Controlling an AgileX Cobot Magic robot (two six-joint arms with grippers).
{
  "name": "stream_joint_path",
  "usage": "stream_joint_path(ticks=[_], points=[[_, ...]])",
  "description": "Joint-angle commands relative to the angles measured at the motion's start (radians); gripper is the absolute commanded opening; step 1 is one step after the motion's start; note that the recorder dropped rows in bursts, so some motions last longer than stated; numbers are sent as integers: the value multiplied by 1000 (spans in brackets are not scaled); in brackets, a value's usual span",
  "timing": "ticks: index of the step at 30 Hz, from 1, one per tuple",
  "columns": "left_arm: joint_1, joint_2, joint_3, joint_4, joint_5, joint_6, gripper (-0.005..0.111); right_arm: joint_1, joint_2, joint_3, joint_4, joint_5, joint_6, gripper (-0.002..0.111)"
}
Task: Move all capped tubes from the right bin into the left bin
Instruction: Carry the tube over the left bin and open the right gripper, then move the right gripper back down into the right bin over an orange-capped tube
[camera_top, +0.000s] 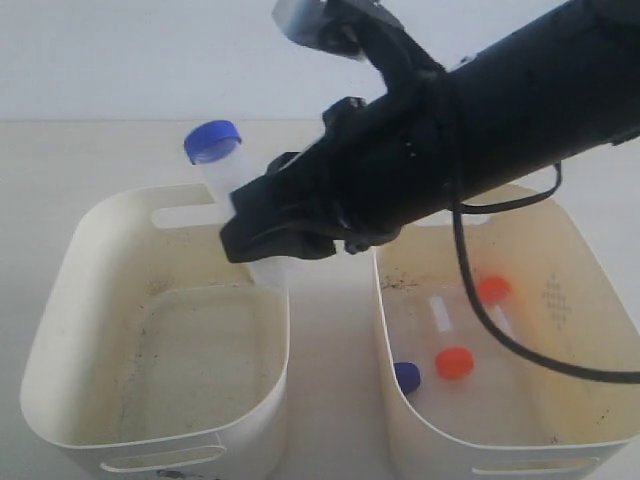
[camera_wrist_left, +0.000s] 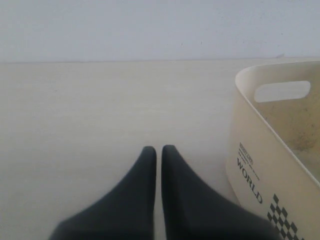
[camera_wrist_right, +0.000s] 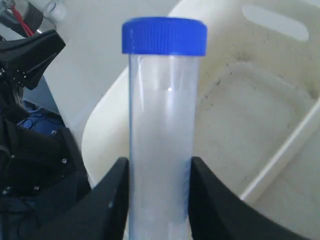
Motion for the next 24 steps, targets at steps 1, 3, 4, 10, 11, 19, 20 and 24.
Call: stream_joint_path(ticks=[1, 3, 4, 10, 11, 19, 20, 24], points=[[1, -3, -3, -10, -8, 5, 4, 95, 26, -4, 2, -153, -49, 10], [1, -3, -3, -10, -8, 5, 4, 116, 39, -4, 1, -185, -53, 24], [1, -3, -3, -10, -8, 5, 4, 118, 45, -4, 1, -191, -53, 32], [1, -3, -3, -10, -8, 5, 4, 116, 32, -4, -10, -204, -3, 5], [1, -3, -3, -10, -8, 5, 4, 116, 20, -4, -29, -213, -1, 0], [1, -3, -3, -10, -8, 5, 4, 34, -110, -4, -379, -200, 431, 0], [1, -3, -3, -10, -8, 5, 4, 10, -125, -4, -445, -169, 510, 0], [1, -3, -3, -10, -8, 5, 4, -74, -151, -4, -698, 11, 771, 0]])
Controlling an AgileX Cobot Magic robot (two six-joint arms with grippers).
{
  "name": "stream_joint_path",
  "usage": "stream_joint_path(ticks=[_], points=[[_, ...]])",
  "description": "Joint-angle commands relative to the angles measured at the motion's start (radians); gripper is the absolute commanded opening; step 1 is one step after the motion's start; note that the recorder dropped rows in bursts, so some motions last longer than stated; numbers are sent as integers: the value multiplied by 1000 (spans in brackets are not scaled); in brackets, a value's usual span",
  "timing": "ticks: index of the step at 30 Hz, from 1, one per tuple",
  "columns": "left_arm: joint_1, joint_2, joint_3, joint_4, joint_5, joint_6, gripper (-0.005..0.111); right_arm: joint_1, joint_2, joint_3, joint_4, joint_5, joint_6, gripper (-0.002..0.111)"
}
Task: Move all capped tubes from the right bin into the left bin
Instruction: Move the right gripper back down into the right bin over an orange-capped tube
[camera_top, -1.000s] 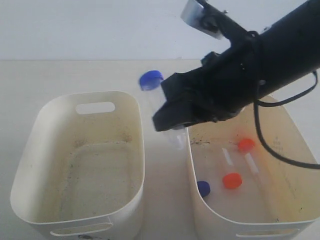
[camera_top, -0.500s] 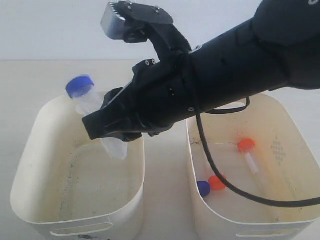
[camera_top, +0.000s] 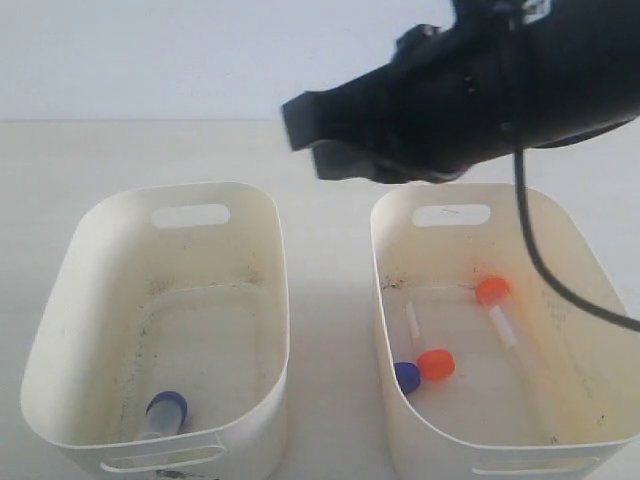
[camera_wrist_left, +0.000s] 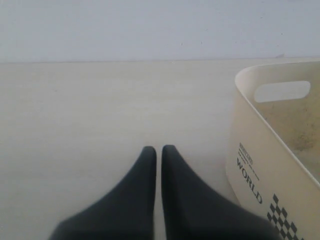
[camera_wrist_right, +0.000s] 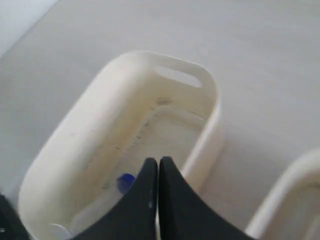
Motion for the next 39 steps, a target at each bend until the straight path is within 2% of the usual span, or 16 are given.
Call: stream_joint_path(ticks=[1, 5, 14, 30, 39], points=[[1, -3, -3, -10, -8, 5, 4, -81, -25, -4, -279, 200, 268, 0], [1, -3, -3, -10, -8, 5, 4, -113, -23, 59, -420, 261, 404, 0], [1, -3, -3, -10, -8, 5, 4, -118, -21, 215, -430, 113, 502, 0], [1, -3, -3, -10, -8, 5, 4, -118, 211, 217, -472, -14, 574, 0], [1, -3, -3, -10, -8, 5, 4, -118, 269, 217, -506, -23, 588, 0]])
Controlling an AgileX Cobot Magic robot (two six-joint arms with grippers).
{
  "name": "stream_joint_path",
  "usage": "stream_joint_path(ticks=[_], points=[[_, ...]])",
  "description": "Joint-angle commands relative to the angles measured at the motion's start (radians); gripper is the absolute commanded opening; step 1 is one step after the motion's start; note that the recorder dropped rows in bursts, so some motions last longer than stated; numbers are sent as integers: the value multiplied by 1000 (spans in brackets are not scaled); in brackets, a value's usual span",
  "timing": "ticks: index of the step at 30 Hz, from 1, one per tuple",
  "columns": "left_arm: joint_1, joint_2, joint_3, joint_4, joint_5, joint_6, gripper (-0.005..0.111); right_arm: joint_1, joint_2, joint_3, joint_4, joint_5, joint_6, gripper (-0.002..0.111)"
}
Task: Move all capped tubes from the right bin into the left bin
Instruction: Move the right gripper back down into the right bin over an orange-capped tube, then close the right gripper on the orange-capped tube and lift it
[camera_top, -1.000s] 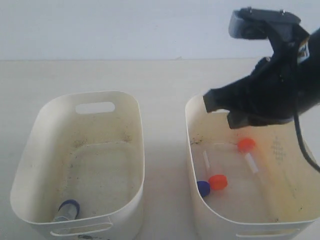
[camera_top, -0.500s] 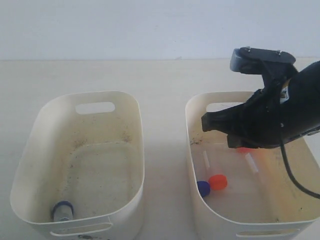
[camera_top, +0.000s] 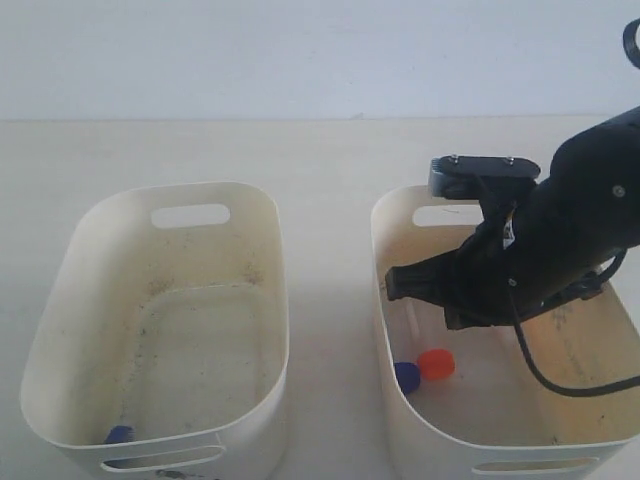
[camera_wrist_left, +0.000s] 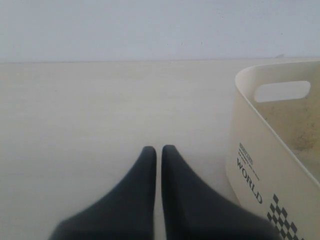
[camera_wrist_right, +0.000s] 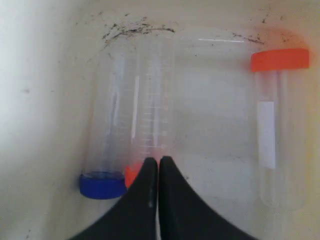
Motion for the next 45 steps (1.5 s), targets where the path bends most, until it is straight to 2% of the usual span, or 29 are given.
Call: stream_joint_path(ticks=[1, 14, 25, 28, 30, 33, 35, 37, 42, 45], points=[[1, -3, -3, -10, -8, 5, 4, -4, 8, 6, -21, -11, 5, 0], [1, -3, -3, -10, -8, 5, 4, -4, 12, 6, -128, -75, 9, 0], [1, -3, -3, -10, -8, 5, 4, -4, 85, 4, -128, -76, 18, 0], [1, -3, -3, -10, -8, 5, 4, -4, 85, 4, -119, -53, 18, 7], [1, -3, -3, -10, -8, 5, 4, -4, 85, 4, -104, -33, 18, 21], [1, -3, -3, -10, -8, 5, 4, -4, 85, 4, -76, -22, 15, 50], [1, -3, -3, -10, -8, 5, 4, -4, 85, 4, -56, -22, 15, 60], [1, -3, -3, -10, -8, 5, 4, -4, 85, 4, -56, -26, 15, 60], [1, -3, -3, -10, -8, 5, 4, -4, 86, 4, -54, -29, 15, 48], [1, -3, -3, -10, -8, 5, 4, -2, 87, 4, -54, -30, 14, 47]])
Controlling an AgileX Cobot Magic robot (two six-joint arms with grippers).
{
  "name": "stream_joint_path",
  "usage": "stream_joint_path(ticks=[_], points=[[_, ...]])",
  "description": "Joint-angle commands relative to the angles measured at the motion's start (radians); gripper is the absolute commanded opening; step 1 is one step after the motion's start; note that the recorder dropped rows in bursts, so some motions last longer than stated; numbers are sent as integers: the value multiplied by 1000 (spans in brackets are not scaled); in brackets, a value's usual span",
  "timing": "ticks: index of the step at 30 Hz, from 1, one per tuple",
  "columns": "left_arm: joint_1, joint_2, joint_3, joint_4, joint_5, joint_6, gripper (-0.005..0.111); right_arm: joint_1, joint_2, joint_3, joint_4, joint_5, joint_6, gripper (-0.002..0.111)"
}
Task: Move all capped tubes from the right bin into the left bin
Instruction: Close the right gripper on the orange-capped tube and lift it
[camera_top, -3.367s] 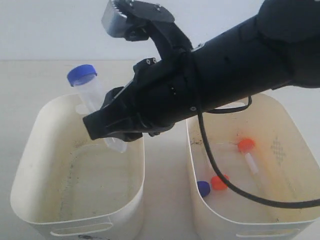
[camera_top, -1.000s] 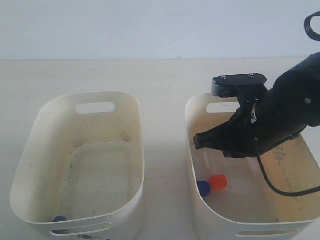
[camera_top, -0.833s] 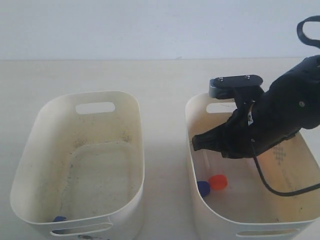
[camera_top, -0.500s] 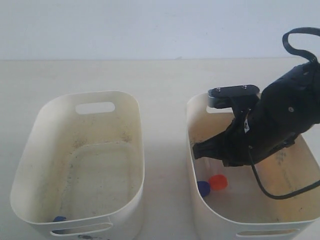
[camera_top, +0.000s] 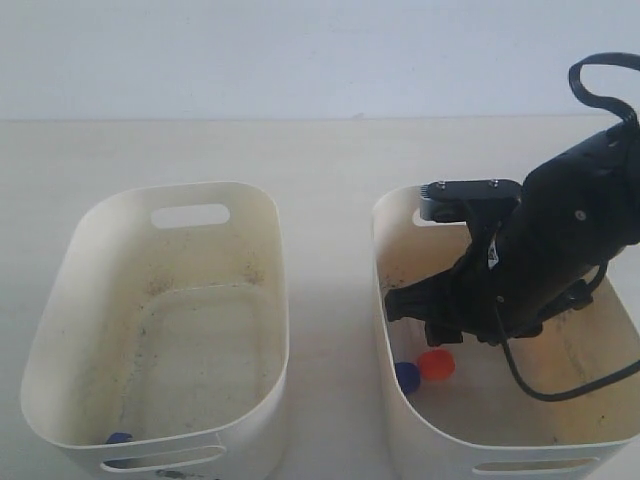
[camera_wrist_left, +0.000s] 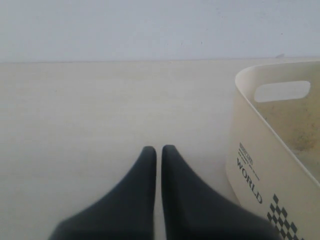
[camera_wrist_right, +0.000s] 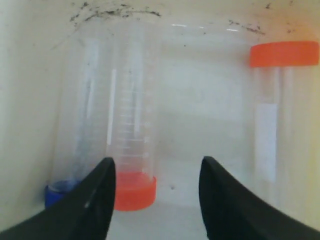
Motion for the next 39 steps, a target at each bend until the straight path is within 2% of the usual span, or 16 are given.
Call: stream_joint_path(ticks=[1, 4, 9, 17, 25, 28, 32, 33, 39], points=[[1, -3, -3, -10, -8, 5, 4, -2, -2, 3, -3, -2, -2, 47], [1, -3, -3, -10, -8, 5, 4, -2, -2, 3, 9, -4, -3, 49], [1, -3, -3, -10, -8, 5, 4, -2, -2, 3, 16, -1, -3, 66], [1, -3, -3, -10, -8, 5, 4, -2, 1, 3, 16, -4, -3, 66], [1, -3, -3, -10, -8, 5, 4, -2, 108, 3, 16, -57, -19, 66], [1, -3, -3, -10, -8, 5, 4, -2, 124, 3, 16, -59, -14, 53], [1, -3, -3, -10, -8, 5, 4, -2, 121, 3, 16, -59, 0, 8], [1, -3, -3, -10, -8, 5, 4, -2, 116, 3, 16, -58, -2, 0], [1, -3, -3, -10, -8, 5, 4, -2, 9, -59, 16, 103, -10, 0]])
